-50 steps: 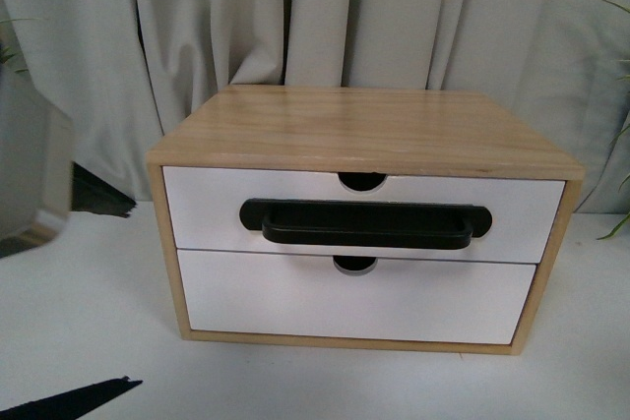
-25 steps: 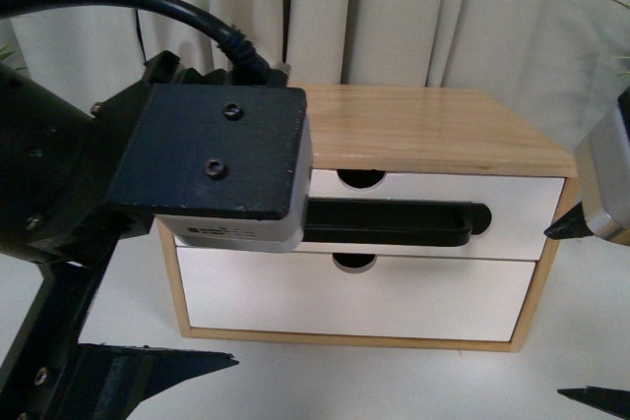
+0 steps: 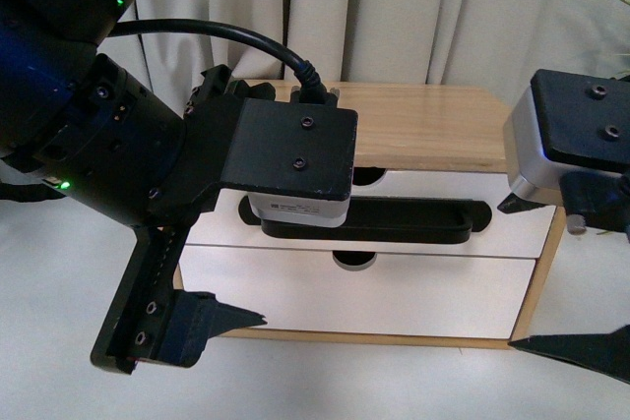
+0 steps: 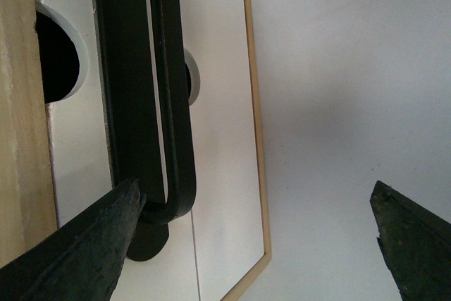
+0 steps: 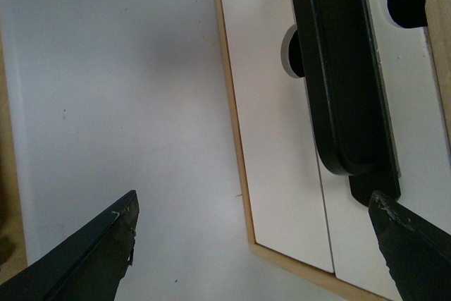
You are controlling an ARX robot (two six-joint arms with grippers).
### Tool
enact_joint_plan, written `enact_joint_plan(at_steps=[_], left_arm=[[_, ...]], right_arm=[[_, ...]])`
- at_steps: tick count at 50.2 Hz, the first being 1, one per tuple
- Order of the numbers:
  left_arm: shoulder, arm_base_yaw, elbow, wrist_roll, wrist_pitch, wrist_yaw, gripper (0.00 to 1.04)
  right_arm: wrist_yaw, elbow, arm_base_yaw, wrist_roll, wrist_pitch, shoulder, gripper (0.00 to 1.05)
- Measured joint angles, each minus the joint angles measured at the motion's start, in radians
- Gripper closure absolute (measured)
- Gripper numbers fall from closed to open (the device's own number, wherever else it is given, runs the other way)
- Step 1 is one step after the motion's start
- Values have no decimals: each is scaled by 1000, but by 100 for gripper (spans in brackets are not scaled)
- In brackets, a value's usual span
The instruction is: Pull drawer
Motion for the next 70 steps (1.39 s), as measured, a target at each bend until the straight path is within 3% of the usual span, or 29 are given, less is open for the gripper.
enact_joint_plan(at_steps=[29,70], left_arm=[[106,6,82,0,-18,-70,6],[158,-8,88,2,4,-77,6]], right_arm=[[18,82,45,77,99,158,9],[47,106,91,163,214,292,9]])
